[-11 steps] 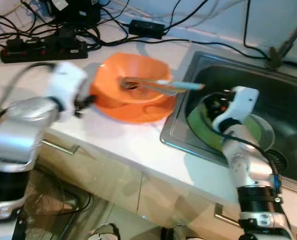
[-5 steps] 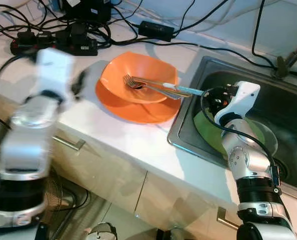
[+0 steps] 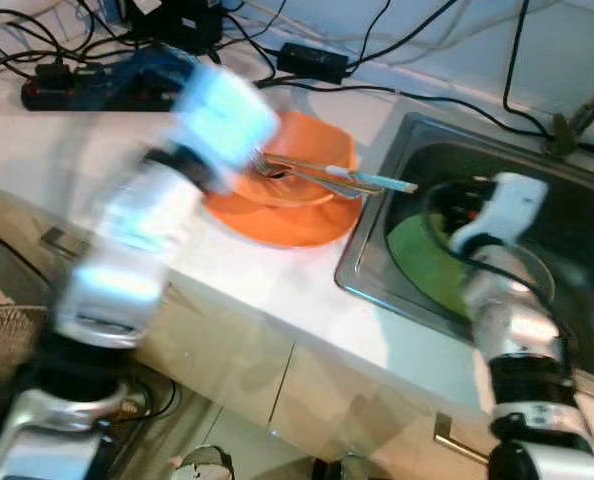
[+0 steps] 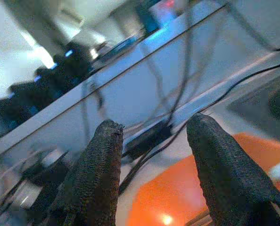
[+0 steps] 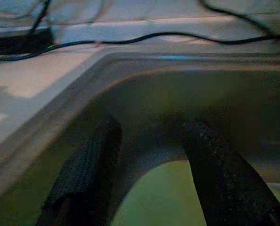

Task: Kitchen organization

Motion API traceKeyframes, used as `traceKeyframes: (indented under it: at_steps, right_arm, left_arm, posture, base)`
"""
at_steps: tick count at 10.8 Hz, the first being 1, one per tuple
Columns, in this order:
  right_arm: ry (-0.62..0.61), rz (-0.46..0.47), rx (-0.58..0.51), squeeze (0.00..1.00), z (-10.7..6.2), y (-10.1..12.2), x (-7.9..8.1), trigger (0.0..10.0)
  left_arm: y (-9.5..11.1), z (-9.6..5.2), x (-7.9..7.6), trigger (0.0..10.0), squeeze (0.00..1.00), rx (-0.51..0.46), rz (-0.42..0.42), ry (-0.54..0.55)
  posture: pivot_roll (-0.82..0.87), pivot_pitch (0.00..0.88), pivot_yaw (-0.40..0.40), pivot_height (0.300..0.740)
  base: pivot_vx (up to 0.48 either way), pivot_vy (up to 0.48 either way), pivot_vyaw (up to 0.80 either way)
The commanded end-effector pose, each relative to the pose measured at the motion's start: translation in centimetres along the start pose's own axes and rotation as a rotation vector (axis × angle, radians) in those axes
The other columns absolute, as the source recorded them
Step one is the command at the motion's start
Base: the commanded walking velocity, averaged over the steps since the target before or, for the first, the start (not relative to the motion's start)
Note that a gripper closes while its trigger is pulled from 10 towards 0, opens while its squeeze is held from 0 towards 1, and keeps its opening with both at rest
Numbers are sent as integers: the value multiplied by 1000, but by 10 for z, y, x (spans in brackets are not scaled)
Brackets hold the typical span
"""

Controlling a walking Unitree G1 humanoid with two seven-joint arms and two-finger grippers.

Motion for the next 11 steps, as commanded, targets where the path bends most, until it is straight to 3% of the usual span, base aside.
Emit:
traceKeyframes:
  at_steps: [1,3,6,9,11]
  right_arm:
    - [-64,11,-10,0,1,3,-21,10000]
    - [-107,7,3,0,1,-2,-35,10000]
    - [-88,24,24,0,0,-13,-22,10000]
    - [-87,37,15,0,4,-11,-19,10000]
    - [-87,40,13,0,6,-11,-16,10000]
  left_arm:
    - [-4,4,-25,10000,0,-10,16,-84]
    - [-10,12,-58,10000,0,-13,60,-178]
    - [-3,5,-96,10000,0,-43,46,-341]
    - [-7,-11,-99,10000,0,-27,97,-385]
    - [-27,-20,-103,10000,0,24,165,-390]
  posture:
    - [41,54,-115,740]
    - [35,42,-112,740]
    - [41,50,-113,740]
    - [49,62,-119,740]
    - [50,62,-122,740]
  base:
    - [0,0,0]
    - [0,0,0]
    - [0,0,0]
    - [0,0,0]
    - [0,0,0]
Point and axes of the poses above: a point about 5 cm out from each wrist's last joint towards the gripper, its own z axis pointing out of the wrist towards the gripper, its own y axis along the axis of the wrist's last joint, x = y × z, the point moved 6 cm from there along z, pointing out of the wrist towards the gripper, and after that the axes turned 11 degrees about -z, right-handed, at the moved point
